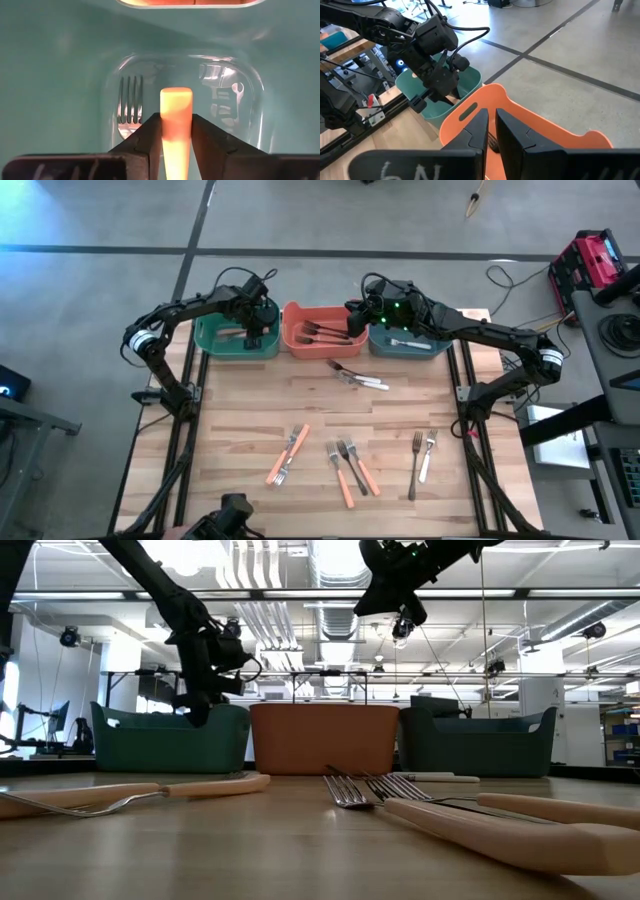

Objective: Sort silverware by color (type)
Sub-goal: Put the orange fork into the green bin, then put the white fork into the blue bin

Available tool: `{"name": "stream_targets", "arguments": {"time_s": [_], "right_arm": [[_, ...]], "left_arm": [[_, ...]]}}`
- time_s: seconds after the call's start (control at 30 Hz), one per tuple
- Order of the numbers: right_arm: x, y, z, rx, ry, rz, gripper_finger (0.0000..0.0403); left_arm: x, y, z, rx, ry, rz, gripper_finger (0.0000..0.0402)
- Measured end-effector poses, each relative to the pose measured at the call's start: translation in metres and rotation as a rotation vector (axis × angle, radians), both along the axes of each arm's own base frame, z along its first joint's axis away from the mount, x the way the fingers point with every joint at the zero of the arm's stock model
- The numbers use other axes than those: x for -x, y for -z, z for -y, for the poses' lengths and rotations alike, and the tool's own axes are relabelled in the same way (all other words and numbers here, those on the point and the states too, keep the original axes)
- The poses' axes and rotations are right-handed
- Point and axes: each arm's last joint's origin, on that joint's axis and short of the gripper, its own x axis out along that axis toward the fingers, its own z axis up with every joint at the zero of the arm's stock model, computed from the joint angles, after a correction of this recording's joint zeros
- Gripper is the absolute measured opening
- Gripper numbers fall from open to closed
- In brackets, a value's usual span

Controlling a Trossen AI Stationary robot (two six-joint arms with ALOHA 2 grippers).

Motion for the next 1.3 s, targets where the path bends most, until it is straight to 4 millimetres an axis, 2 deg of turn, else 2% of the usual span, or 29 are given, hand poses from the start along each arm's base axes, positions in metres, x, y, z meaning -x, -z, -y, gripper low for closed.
{"name": "stream_targets", "arguments": {"time_s": [0.27, 0.47, 0.7, 1.07, 1.3], "right_arm": [[0.0, 0.0, 0.0, 0.0, 0.0, 0.0, 0.0027], [0.0, 0.0, 0.0, 0.0, 0.0, 0.0, 0.0027], [0.0, -0.001, 0.0, 0.002, 0.0, 0.004, 0.0027], [0.0, -0.012, 0.002, 0.069, -0.02, 0.033, 0.0027], [0.001, -0.02, 0.0, 0.087, -0.054, 0.018, 0.0027]], "left_arm": [[0.0, 0.0, 0.0, -0.005, -0.003, 0.004, 0.0118], [0.002, -0.009, 0.002, -0.022, -0.044, 0.02, 0.0119], [0.01, -0.045, 0.014, -0.055, -0.154, 0.148, 0.0106], [0.028, -0.118, 0.051, 0.024, -0.281, 0.691, 0.0077], [0.05, -0.134, 0.089, 0.028, -0.378, 0.881, 0.0077]]}}
